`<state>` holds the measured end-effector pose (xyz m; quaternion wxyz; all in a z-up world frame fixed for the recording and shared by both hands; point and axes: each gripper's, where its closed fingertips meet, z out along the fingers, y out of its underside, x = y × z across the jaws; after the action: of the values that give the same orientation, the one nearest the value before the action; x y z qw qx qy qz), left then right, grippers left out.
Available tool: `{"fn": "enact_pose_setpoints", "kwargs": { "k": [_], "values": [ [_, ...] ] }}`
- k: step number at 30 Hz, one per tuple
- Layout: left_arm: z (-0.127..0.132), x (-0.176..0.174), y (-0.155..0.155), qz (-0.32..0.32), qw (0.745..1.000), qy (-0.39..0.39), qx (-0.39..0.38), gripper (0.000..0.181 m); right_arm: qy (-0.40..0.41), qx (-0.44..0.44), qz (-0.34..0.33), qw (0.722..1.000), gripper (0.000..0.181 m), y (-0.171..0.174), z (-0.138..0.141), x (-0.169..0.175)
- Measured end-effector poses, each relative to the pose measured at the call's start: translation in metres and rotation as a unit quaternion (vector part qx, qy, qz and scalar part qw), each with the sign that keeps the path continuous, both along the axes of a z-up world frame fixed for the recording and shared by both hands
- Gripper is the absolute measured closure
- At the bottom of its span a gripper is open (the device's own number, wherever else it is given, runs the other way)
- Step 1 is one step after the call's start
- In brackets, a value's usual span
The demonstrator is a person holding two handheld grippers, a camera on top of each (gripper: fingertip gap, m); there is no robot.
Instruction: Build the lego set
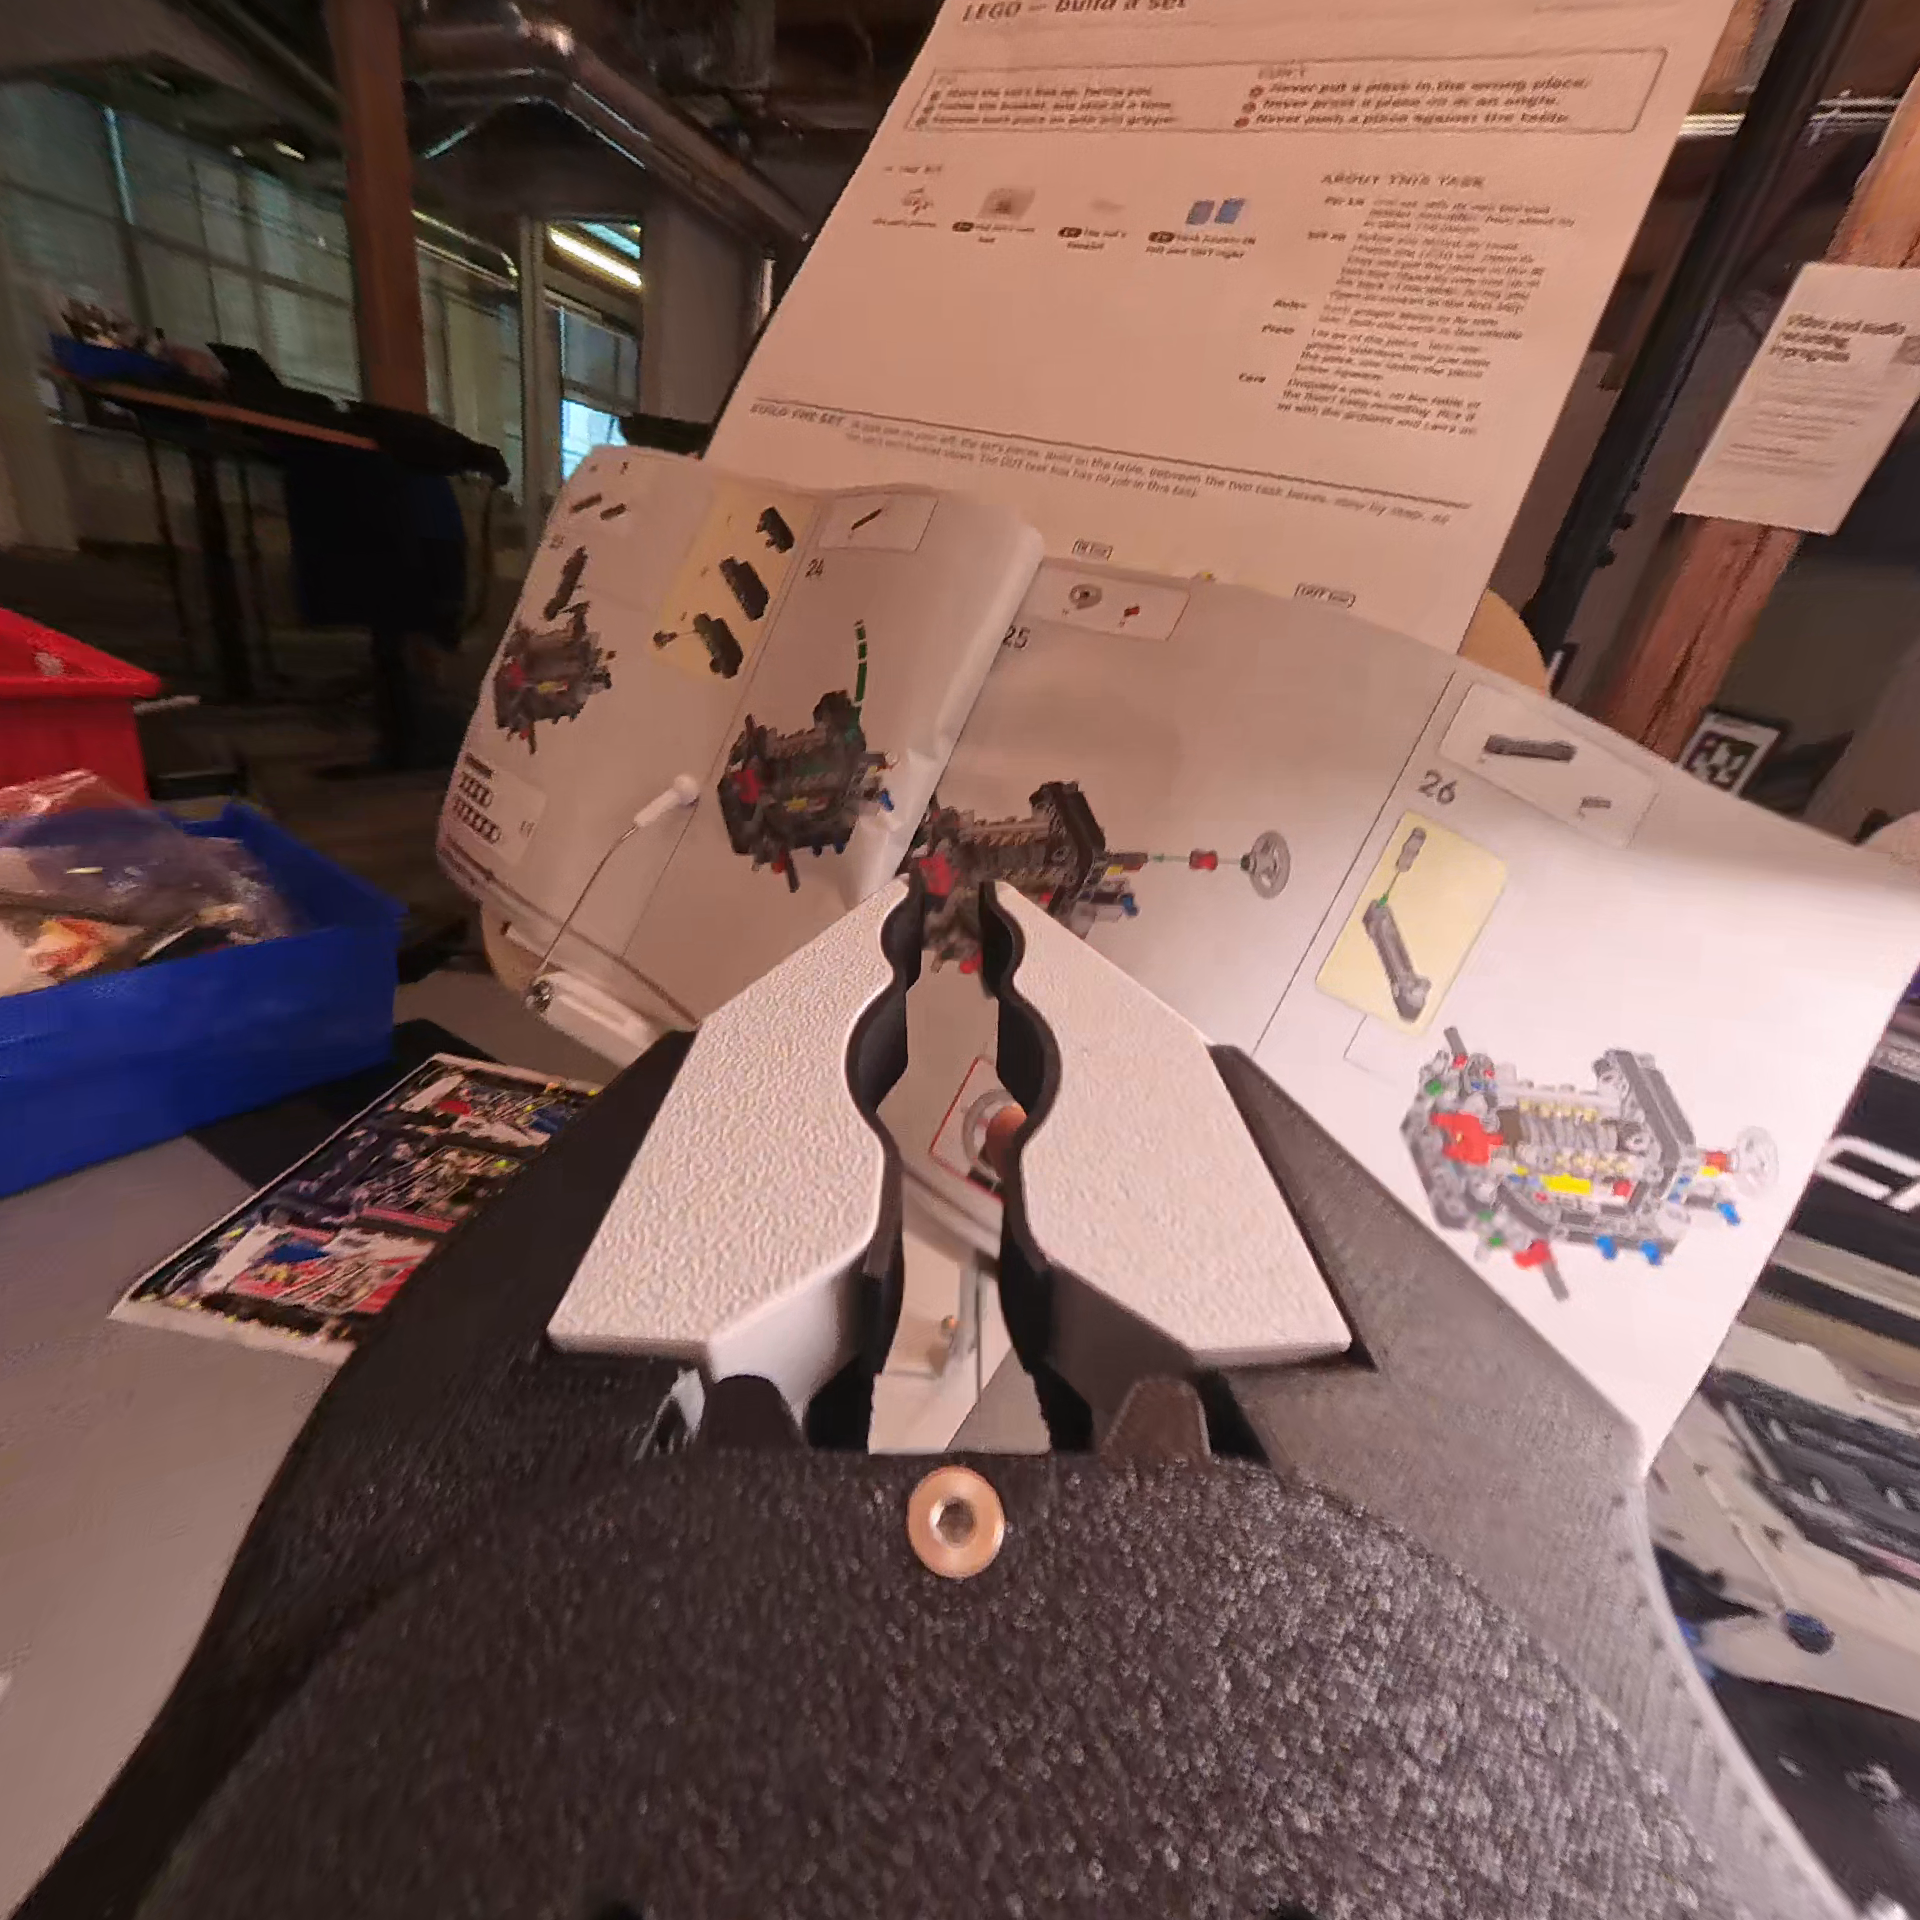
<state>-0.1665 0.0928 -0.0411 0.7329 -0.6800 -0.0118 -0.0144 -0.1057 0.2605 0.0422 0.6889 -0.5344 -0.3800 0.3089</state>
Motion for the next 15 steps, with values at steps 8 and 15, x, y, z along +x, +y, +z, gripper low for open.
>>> {"fn": "enact_pose_setpoints", "kwargs": {
  "k": [8,15],
  "values": [
    [-0.011,-0.012,0.003,0.005,1.000,-0.005,-0.014,0.158,-0.003,-0.001,-0.041,0.999,0.173,0.050,0.027,-0.023],
    [-0.021,-0.012,0.007,0.004,1.000,0.003,-0.028,0.158,-0.038,-0.006,-0.038,0.999,0.173,0.056,-0.031,-0.004]
  ]
}}
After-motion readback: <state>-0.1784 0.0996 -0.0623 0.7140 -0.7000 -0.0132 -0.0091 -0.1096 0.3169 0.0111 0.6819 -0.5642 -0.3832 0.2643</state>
